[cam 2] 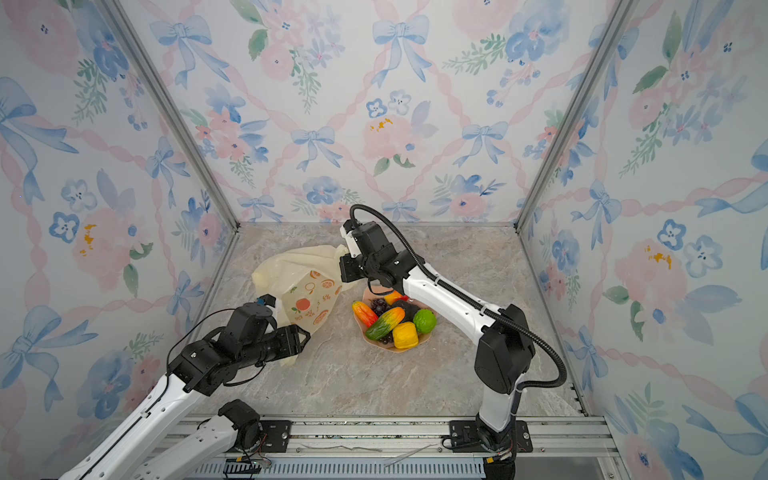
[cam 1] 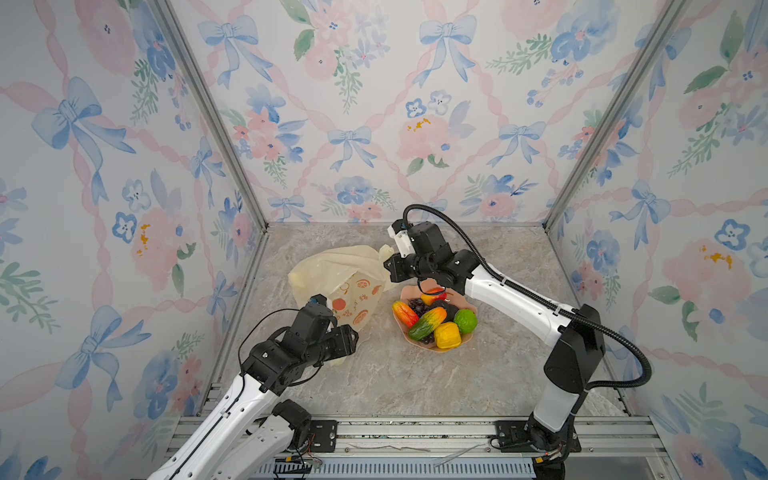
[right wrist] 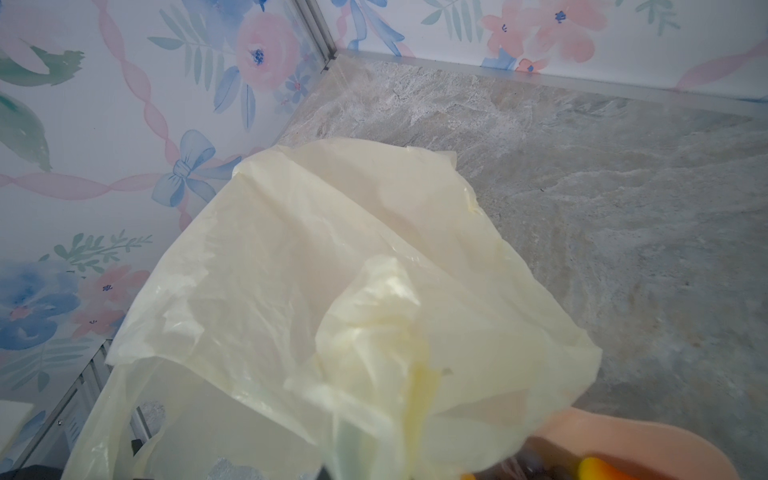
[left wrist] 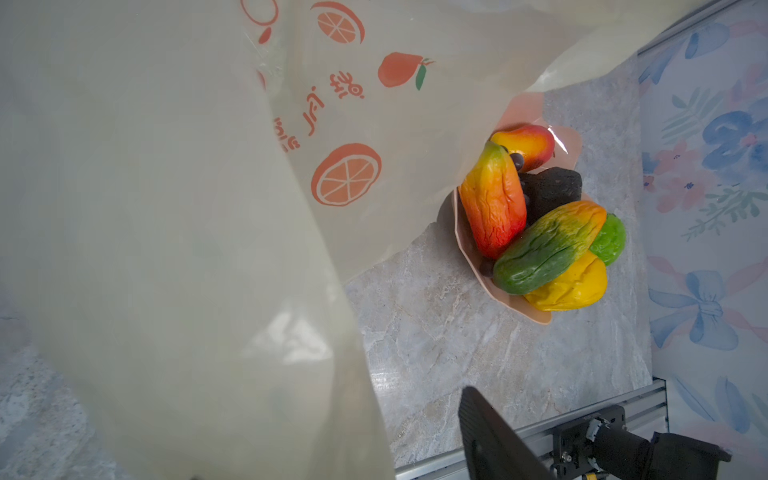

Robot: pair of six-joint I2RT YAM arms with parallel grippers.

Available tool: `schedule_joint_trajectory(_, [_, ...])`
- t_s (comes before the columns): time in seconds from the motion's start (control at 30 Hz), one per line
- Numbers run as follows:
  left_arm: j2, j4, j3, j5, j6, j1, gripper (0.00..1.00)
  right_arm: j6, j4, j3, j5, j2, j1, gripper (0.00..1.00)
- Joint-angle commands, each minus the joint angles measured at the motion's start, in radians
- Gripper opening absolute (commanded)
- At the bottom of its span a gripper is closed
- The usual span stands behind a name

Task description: Place the fruits into the plastic bag

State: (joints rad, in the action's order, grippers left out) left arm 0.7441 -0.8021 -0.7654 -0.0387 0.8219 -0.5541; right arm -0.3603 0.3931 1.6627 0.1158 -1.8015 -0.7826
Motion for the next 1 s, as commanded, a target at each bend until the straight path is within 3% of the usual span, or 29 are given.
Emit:
schedule_joint_trajectory(0.0, [0.003,0.058,0.062,0.026,0.009,-0.016,0.2,-0.005,-0.01,0.024,-0.02,-0.008,-0.009,0.0])
schedule_joint_trajectory(0.03, [-0.002,0.062,0.066,0.043,0.011,-0.018,0.05,-0.001,-0.015,0.022,-0.021,-0.01,-0.008,0.0])
schedule_joint_trajectory(0.07, [-0.014,0.059,0.062,0.069,0.005,-0.018,0.0,0.008,-0.022,0.022,-0.021,-0.013,-0.007,0.0])
schedule_joint_trajectory(0.2, [-0.074,0.027,-0.03,0.209,-0.049,-0.013,0.0,0.055,-0.024,0.046,-0.03,-0.031,0.029,0.0])
schedule_joint_trajectory(0.33, [-0.114,0.026,-0.105,0.273,-0.07,-0.013,0.0,0.053,-0.071,0.042,-0.013,-0.023,0.096,0.0])
schedule_joint_trajectory(0.47, [-0.16,0.05,-0.088,0.266,-0.032,-0.015,0.0,0.071,-0.116,0.043,0.004,-0.018,0.133,0.0])
schedule_joint_trajectory(0.7, [-0.215,0.189,0.065,0.195,0.04,-0.02,0.0,0.092,-0.123,0.009,0.001,-0.043,0.205,0.0])
schedule_joint_trajectory(0.73, [-0.216,0.207,0.075,0.185,0.046,-0.021,0.0,0.083,-0.128,-0.002,0.009,-0.041,0.219,0.07])
schedule_joint_trajectory(0.83, [-0.191,0.28,0.109,0.128,0.066,-0.024,0.0,0.043,-0.091,-0.01,0.055,-0.034,0.262,0.47])
schedule_joint_trajectory(0.97, [-0.138,0.35,0.128,0.11,0.072,-0.051,0.0,0.041,0.013,-0.039,0.054,0.038,0.276,0.68])
